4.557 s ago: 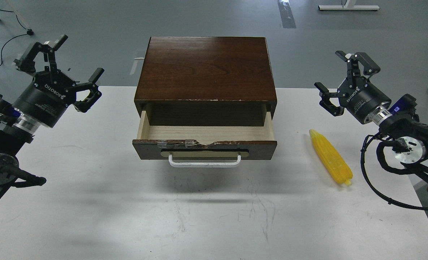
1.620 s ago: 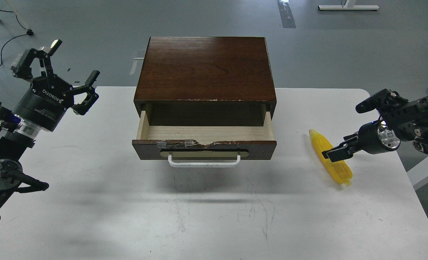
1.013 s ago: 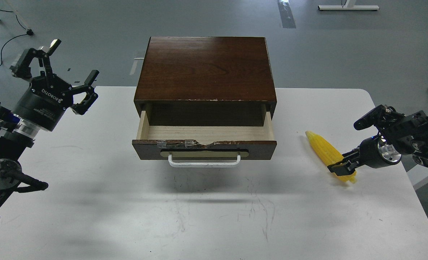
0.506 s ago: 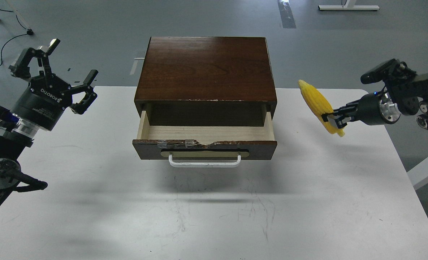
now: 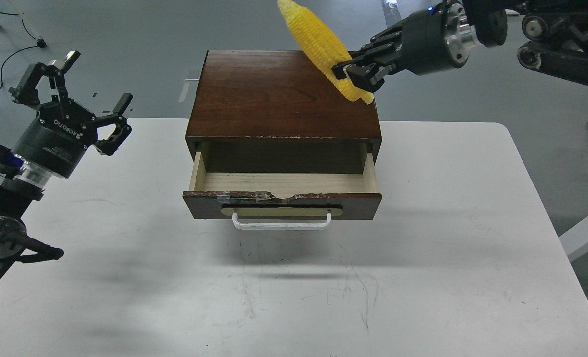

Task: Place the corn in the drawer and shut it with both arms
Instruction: 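Lift the corn with the right gripper and carry it over the open drawer, then lower the corn into the drawer and open the right gripper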

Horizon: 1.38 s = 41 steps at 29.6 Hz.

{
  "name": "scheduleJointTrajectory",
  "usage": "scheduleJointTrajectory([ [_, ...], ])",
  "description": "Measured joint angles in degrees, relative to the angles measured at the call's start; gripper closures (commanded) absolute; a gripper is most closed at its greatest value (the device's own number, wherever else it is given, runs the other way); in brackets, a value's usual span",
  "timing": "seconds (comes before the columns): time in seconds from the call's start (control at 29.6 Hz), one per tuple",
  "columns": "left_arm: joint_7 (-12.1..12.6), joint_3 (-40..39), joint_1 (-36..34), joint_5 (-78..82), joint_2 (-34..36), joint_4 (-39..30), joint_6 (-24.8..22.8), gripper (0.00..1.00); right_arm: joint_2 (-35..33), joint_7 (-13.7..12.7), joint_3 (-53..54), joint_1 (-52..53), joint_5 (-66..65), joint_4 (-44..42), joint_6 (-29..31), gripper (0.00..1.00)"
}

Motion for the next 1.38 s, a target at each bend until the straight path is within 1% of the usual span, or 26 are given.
scheduleJointTrajectory([
  [0.07,0.0,0.0,0.0,0.0,0.02,0.0,0.0,0.0,1.48,-0.01,-0.78,0.23,-1.99,0.41,-0.58,0.98],
  [0.27,-0.02,0.1,0.01,0.0,0.38,-0.02,0.0,0.0,6.38,-0.01,-4.28,0.27,-6.81,0.34,-5.93,0.98],
  [0.44,-0.03,0.11,0.07,0.0,0.59,-0.02,0.0,0.0,10.77,0.0,-6.58,-0.54,-8.13,-0.91,-6.99,0.97],
  [0.61,-0.03,0.19,0.23,0.0,0.87,-0.2,0.0,0.0,14.58,0.0,-7.77,-2.22,-8.21,-4.49,-7.14,0.9],
  [0.64,-0.03,0.19,0.32,0.0,0.91,-0.27,0.0,0.0,15.04,-0.01,-7.87,-2.55,-8.21,-4.94,-7.14,0.84],
  [0.71,-0.05,0.2,0.47,0.0,0.96,-0.48,0.0,0.0,15.59,0.0,-8.16,-3.0,-8.21,-5.28,-7.14,0.82],
  [0.81,-0.06,0.2,0.52,0.0,0.95,-0.61,0.0,0.0,16.09,-0.01,-8.75,-3.61,-8.21,-5.45,-7.16,0.69],
  [0.88,-0.06,0.2,0.53,0.0,0.93,-0.62,0.0,0.0,16.21,0.0,-9.04,-3.94,-8.21,-5.56,-7.17,0.61],
  [0.91,-0.06,0.2,0.53,0.0,0.9,-0.63,0.0,0.0,16.24,-0.01,-9.12,-4.06,-8.21,-5.58,-7.17,0.56],
  [0.95,-0.06,0.2,0.53,0.0,0.85,-0.63,0.0,0.0,16.25,-0.01,-9.21,-4.17,-8.21,-5.6,-7.19,0.46],
  [1.01,-0.06,0.2,0.53,0.0,0.8,-0.63,0.0,0.0,16.26,-0.01,-9.32,-4.46,-8.19,-5.62,-7.19,0.43],
  [1.11,-0.06,0.2,0.54,0.0,0.72,-0.63,0.0,0.0,16.25,-0.01,-9.47,-4.66,-7.96,-5.62,-7.2,0.31],
  [1.22,-0.06,0.2,0.54,0.0,0.7,-0.63,0.0,0.0,16.12,-0.01,-9.51,-4.68,-7.75,-5.62,-7.2,0.23],
  [1.38,-0.06,0.2,0.54,0.0,0.71,-0.63,0.0,0.0,15.68,-0.01,-9.51,-4.66,-7.58,-5.43,-7.71,0.19],
])
